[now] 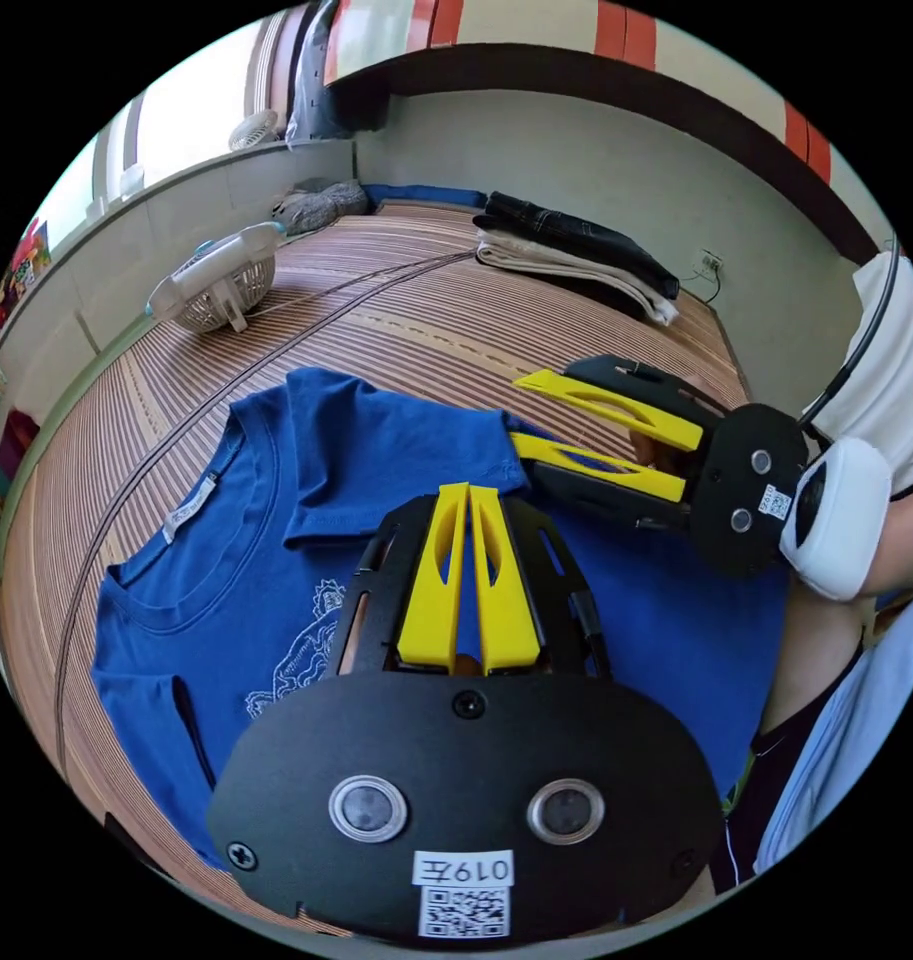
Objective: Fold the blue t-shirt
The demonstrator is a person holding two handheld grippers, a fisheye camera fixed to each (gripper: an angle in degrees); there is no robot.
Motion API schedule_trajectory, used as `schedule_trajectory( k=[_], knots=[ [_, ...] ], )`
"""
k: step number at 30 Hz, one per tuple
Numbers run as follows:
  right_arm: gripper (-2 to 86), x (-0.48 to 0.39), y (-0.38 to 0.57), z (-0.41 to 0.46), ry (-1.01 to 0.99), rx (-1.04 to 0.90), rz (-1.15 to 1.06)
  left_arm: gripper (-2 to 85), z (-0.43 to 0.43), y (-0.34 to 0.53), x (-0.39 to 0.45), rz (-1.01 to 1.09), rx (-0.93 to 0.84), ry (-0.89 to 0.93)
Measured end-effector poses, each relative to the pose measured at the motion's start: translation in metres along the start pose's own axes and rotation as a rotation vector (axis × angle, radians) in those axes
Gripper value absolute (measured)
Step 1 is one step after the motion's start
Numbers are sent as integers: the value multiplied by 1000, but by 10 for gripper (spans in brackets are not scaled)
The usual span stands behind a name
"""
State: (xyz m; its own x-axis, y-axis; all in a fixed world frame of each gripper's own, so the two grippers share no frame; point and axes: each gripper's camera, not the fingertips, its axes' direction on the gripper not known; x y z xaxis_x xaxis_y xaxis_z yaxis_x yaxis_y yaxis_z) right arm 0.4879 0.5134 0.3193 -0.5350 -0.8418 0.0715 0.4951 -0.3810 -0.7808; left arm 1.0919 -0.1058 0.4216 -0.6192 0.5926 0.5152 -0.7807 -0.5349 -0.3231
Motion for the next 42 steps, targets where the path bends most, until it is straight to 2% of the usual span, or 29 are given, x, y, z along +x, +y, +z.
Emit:
schedule_trajectory(
  k=[2, 5, 13, 16, 23, 27, 29, 31, 36, 42],
  knots=[
    [39, -2, 3, 5, 50, -33, -41, 8, 11, -8, 5, 15, -12, -8],
    [47, 2, 12, 18, 62, -83, -80, 8, 27, -17, 8, 22, -45, -7],
    [100, 30, 24, 17, -136, -86, -114, 10, 58, -33, 8, 30, -70, -9],
    [108, 34, 27, 15, -144, -36, -123, 10, 62, -37, 7, 28, -49, -10],
    [84, -15, 39, 38, 33, -4, -210, 10, 90, -52, -4, -28, 3, 73],
    [69, -16, 40, 42, 23, 1, -160, 10, 111, -64, 0, -6, -20, 61],
    [20, -12, 43, 46, 30, -15, -122, 10, 123, -69, -1, -1, -38, 38],
    [13, -5, 44, 51, -1, -47, -93, 10, 129, -69, -7, -15, -45, 18],
    [17, 9, 46, 59, -71, -109, -1, 13, 133, -59, -40, -129, 6, 17],
    [58, -4, 54, 56, 0, -73, -57, 25, 131, -55, -129, -464, 147, 14]
  ],
)
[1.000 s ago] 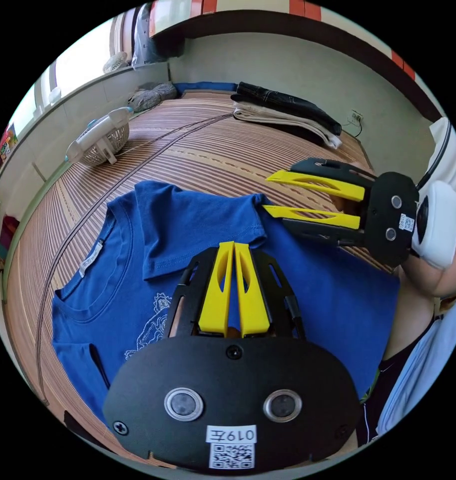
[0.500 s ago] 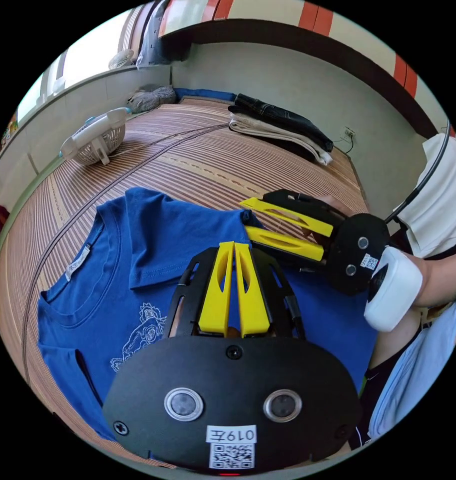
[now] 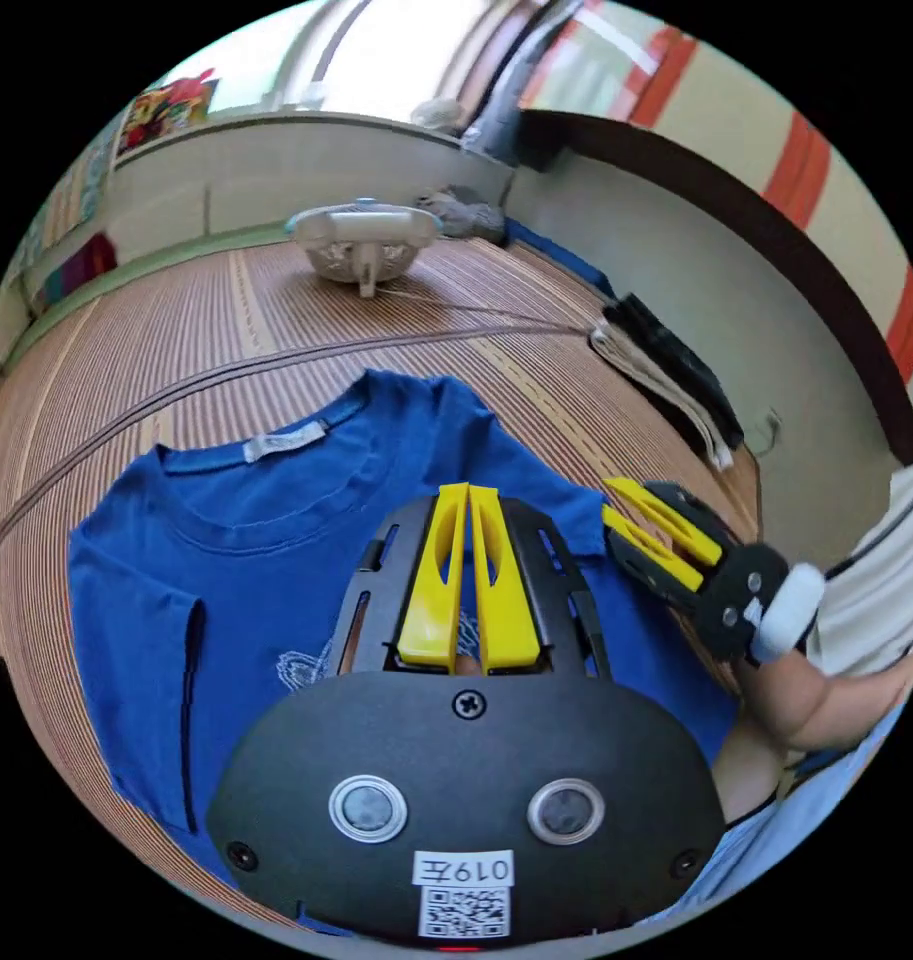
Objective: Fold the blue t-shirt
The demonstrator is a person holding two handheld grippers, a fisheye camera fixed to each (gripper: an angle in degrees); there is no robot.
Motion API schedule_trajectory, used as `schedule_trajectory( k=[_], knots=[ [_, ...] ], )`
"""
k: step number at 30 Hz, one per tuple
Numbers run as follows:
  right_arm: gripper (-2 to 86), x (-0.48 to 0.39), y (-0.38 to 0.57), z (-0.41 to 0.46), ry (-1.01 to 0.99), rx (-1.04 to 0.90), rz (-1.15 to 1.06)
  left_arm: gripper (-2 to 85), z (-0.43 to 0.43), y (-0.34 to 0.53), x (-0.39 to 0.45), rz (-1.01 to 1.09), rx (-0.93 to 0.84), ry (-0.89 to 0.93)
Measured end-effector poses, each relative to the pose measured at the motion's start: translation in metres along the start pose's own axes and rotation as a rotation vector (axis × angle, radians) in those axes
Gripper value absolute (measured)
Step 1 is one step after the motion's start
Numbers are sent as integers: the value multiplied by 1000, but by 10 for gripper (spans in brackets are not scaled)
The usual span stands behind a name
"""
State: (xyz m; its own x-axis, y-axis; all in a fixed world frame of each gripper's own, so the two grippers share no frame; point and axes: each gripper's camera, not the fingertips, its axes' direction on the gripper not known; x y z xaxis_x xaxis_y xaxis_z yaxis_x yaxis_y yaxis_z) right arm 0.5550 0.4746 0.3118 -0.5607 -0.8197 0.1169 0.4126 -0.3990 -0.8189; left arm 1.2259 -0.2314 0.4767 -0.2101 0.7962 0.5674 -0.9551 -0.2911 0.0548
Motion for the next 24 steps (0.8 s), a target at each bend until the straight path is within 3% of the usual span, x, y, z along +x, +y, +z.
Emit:
schedule_trajectory(
  k=[5, 8, 12, 20, 24],
  knots=[
    [52, -22, 7, -2, 86, 26, -70, 98, 53, -91, -77, -134, -91, 388],
    [50, -19, 6, -2, 63, 23, -52, 103, 83, -133, -98, -166, -144, 350],
    [51, -18, 6, -3, 51, 26, -44, 97, 129, -175, -113, -186, -289, 428],
    [53, -21, 5, -5, 57, 26, -42, 72, 204, -244, -92, -58, -535, 323],
    [53, -22, 3, -7, 55, 26, -40, 67, 227, -269, -90, -52, -564, 313]
  ],
)
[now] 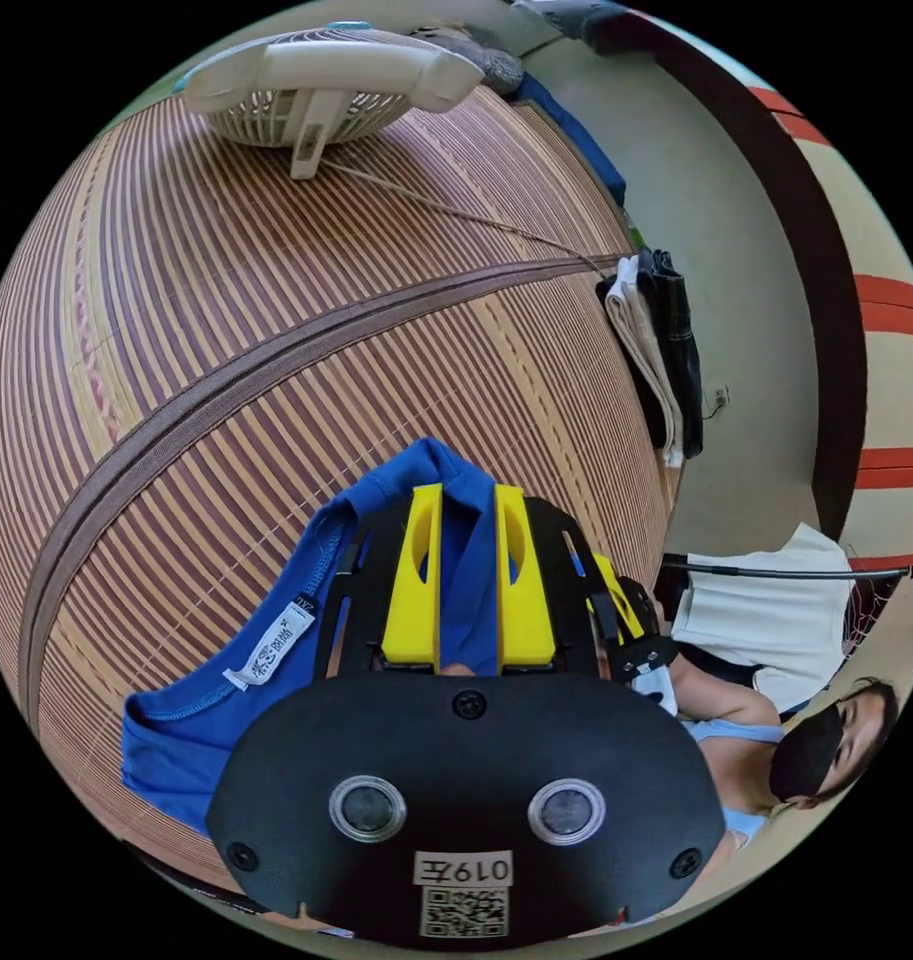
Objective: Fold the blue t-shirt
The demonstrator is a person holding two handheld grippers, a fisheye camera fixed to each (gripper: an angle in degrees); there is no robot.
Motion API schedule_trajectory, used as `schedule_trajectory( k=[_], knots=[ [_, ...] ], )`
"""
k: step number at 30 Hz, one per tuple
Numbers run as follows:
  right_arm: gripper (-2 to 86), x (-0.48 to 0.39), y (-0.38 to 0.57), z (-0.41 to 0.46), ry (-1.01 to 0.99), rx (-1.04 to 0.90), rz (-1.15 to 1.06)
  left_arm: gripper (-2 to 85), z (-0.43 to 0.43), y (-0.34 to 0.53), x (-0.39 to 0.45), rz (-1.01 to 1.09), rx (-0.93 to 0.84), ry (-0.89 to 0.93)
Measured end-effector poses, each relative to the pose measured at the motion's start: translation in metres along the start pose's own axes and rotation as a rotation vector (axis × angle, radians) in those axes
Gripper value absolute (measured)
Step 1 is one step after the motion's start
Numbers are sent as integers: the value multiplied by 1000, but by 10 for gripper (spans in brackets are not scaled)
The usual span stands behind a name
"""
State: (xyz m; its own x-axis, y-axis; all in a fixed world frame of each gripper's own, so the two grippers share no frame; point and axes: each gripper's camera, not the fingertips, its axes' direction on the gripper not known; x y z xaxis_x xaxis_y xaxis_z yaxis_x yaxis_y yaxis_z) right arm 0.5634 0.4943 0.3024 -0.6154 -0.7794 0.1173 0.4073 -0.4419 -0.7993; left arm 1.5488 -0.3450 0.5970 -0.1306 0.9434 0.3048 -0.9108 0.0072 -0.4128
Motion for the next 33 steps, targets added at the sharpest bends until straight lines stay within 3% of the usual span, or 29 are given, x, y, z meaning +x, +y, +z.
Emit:
schedule_trajectory(
  k=[9, 15, 22, 33],
  knots=[
    [15, 3, -3, -8, 10, -2, 8, 23, 9, -65, -3, -15, 56, 63],
    [23, 24, -10, -7, -107, -63, 84, 16, 21, -94, -17, -74, 91, 117],
    [77, -21, -10, -26, 107, 39, -136, 13, 26, -122, -11, -42, 31, 97],
    [82, -28, -20, -45, 131, 84, -183, 12, 22, -161, 9, -1, -50, -10]
  ],
)
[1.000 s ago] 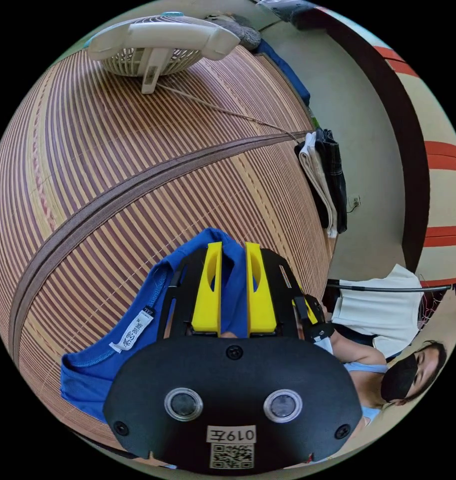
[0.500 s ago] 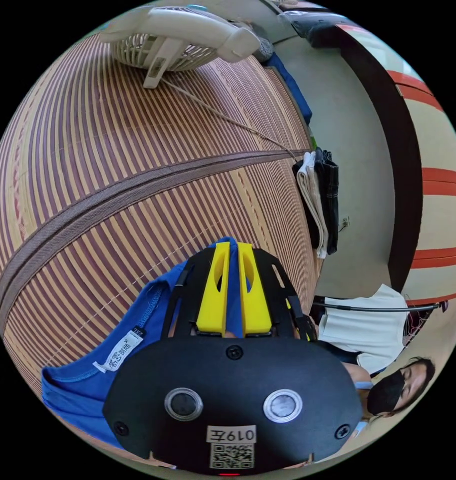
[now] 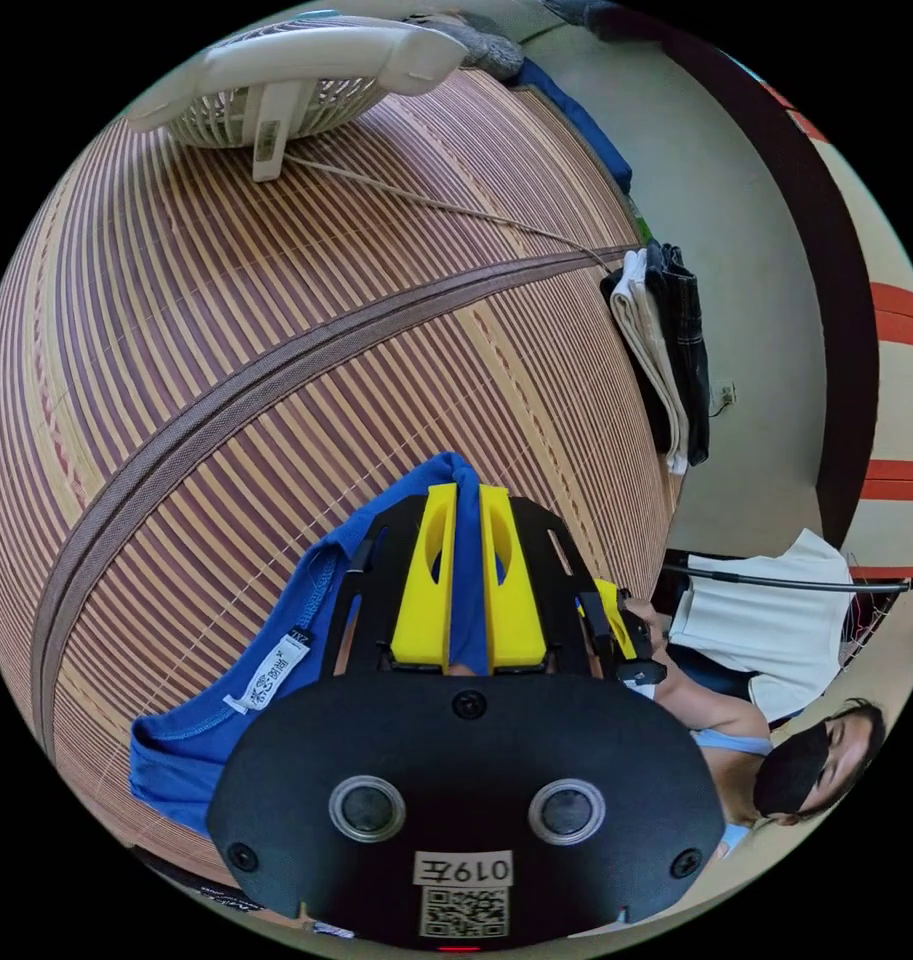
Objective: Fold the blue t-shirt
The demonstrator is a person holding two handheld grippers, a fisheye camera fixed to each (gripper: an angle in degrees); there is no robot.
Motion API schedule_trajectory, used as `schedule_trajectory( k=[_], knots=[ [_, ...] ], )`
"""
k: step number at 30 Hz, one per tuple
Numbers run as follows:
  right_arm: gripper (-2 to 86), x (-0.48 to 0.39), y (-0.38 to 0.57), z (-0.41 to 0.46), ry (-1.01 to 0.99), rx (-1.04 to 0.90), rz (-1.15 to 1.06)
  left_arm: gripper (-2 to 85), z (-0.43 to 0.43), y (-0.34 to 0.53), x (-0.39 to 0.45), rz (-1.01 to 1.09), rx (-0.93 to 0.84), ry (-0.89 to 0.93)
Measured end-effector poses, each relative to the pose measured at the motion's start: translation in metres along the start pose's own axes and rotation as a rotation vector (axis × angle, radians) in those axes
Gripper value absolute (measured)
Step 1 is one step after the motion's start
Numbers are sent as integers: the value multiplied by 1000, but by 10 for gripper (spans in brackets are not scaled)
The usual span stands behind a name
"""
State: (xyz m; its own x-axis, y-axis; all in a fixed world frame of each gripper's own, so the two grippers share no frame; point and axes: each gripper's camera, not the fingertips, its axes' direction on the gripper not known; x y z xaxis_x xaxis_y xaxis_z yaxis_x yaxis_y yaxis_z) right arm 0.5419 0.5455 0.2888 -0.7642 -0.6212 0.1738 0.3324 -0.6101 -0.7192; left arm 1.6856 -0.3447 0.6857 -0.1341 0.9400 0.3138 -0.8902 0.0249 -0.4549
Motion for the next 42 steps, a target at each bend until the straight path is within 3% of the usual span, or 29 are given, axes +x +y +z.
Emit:
schedule_trajectory(
  k=[6, 14, 18, 23, 27, 32, 42],
  knots=[
    [9, -1, -6, -10, 25, 19, 19, 17, -1, -19, 0, -17, -1, 14],
    [-4, 58, -10, 2, -223, -94, 312, 17, -13, -31, -4, 12, 49, 79],
    [8, 39, -23, 3, -171, -149, 242, 19, -7, -40, 1, 25, 41, 50],
    [62, 0, -31, -17, 14, -63, 31, 19, -11, -53, 14, 55, -20, 9],
    [74, -3, -36, -24, 15, -29, 15, 19, -21, -57, 20, 68, -49, -27],
    [0, -9, -42, -26, 17, -38, -24, 17, -26, -55, 18, 47, -42, -33],
    [-6, -35, -37, -20, -3, -59, -169, 12, -44, -32, 1, 18, 3, 25]
  ],
)
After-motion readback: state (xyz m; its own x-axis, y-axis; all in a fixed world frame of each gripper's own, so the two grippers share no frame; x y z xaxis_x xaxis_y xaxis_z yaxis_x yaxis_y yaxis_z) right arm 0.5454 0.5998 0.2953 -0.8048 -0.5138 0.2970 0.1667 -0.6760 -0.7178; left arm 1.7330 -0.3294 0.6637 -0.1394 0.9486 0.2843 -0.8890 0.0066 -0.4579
